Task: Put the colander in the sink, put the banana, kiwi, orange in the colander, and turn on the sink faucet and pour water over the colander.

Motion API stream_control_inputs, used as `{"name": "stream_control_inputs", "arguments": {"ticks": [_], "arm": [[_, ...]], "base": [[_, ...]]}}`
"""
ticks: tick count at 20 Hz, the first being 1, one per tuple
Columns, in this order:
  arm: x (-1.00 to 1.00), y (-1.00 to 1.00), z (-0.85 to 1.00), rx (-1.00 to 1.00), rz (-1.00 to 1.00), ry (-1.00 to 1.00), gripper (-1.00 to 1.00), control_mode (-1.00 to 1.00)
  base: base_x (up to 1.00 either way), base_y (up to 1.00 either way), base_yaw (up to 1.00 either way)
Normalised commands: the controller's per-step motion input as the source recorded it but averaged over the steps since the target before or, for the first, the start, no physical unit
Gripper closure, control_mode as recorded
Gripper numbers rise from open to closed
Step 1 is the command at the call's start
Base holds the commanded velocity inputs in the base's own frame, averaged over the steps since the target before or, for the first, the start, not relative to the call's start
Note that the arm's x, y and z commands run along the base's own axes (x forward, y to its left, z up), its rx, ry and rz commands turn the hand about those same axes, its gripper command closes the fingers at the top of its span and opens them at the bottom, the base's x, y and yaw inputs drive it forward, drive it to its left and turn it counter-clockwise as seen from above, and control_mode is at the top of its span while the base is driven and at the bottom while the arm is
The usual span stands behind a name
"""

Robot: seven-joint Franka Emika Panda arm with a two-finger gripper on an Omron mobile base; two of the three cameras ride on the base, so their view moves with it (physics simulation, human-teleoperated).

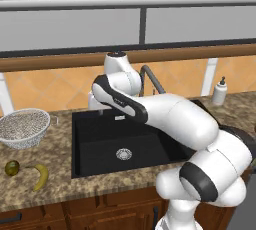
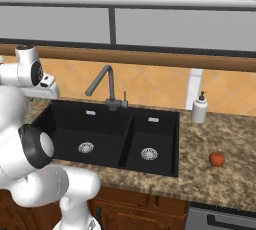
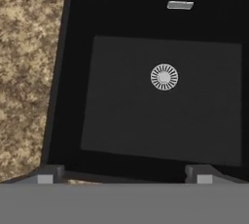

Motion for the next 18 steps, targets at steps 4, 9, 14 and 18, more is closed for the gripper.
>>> {"name": "stream_control_inputs", "arguments": {"ticks": [4, 9, 14, 18], "arm": [[0.13, 1.00, -0.05, 0.00, 0.00, 0.04, -1.00, -1.00], [0.09, 0.96, -0.08, 0.00, 0.00, 0.07, -1.00, -1.00], [0.14, 0.94, -0.06, 0.01, -0.01, 0.03, -1.00, -1.00], [0.33, 0.82, 0.00, 0.02, -0.06, 0.00, -1.00, -1.00]], "base": [[0.00, 0.00, 0.00], [0.00, 0.00, 0.00], [0.00, 0.00, 0.00], [0.00, 0.00, 0.00]]}}
